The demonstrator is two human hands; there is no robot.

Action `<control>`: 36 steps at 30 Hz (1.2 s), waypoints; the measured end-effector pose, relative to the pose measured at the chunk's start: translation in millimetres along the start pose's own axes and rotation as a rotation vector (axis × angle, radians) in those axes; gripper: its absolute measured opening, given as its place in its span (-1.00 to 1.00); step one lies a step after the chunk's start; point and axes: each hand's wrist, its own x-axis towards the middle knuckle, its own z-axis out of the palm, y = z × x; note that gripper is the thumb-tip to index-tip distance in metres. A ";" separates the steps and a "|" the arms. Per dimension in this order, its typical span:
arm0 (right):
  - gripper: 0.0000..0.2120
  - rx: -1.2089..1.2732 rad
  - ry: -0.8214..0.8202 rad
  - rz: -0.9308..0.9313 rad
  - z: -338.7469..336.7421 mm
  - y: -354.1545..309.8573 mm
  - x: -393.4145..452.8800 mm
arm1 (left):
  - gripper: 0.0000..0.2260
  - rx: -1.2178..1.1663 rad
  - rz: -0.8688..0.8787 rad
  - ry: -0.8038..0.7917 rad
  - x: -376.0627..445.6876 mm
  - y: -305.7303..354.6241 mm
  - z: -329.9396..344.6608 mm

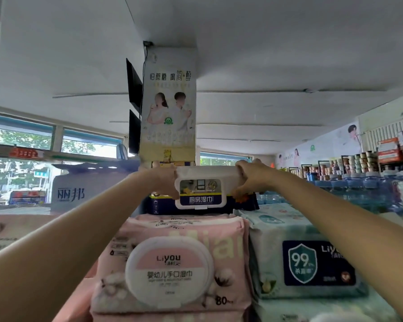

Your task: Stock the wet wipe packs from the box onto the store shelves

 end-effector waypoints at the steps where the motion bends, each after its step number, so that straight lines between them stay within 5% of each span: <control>1: -0.27 0.038 0.014 0.016 -1.7 -2.1 -8.0 | -0.34 -0.011 0.003 0.012 -4.8 1.2 0.3; 5: -0.33 0.299 -0.007 0.058 -14.0 -12.7 -53.1 | -0.41 -0.132 0.087 0.109 -30.2 1.2 -0.8; 11: -0.65 0.063 0.149 0.076 -32.6 -9.0 -134.9 | -0.64 -0.475 0.393 0.380 -107.4 40.4 -14.1; 16: -0.75 -0.036 0.103 0.171 -50.3 30.4 -211.4 | -0.69 -0.416 0.628 0.417 -160.2 103.7 -4.0; 21: -0.68 -0.015 -0.018 0.364 -44.8 79.6 -280.6 | -0.66 -0.309 0.728 0.283 -198.6 166.7 16.8; 29: -0.62 0.040 -0.225 0.415 14.0 112.5 -374.8 | -0.70 -0.361 0.901 0.061 -266.9 263.5 69.1; 36: -0.61 0.101 -0.318 0.812 53.2 120.2 -564.3 | -0.60 -0.462 1.320 -0.400 -392.0 364.2 128.7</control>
